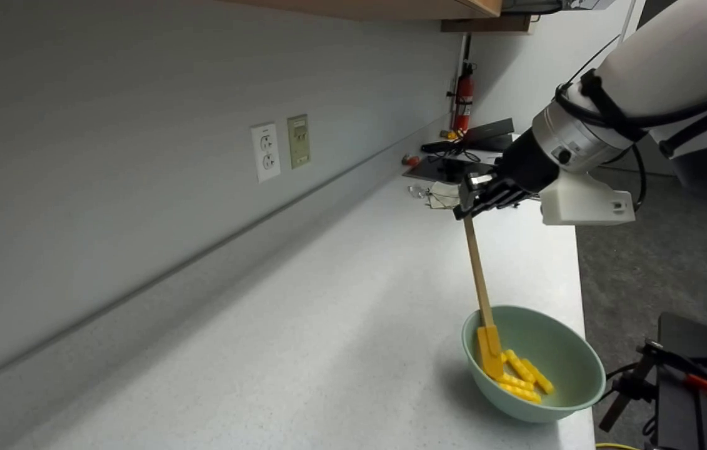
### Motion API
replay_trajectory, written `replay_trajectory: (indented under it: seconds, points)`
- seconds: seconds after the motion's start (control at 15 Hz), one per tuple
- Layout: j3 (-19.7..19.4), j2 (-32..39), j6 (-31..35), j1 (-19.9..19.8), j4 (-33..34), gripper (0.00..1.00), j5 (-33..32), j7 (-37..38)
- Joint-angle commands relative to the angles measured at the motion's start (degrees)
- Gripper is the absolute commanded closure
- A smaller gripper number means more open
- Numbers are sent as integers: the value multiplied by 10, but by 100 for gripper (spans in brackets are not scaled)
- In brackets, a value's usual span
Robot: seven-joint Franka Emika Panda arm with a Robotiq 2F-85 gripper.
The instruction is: Mix the contents of the bowl with the spatula
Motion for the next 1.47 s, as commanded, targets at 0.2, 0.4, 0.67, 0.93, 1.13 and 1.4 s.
replay_trajectory:
  seconds: [0.2,0.4,0.67,0.93,1.13,1.4]
  points:
    - [13,-34,-13,-16,16,96,-76,71]
    - [11,-31,-13,-12,13,96,-71,66]
    - [5,-22,-16,-4,3,96,-44,39]
    - [-10,8,-4,19,-22,96,43,-30]
    - [-18,31,-3,2,-17,96,42,-37]
    - [-13,18,-16,-9,-6,96,0,4]
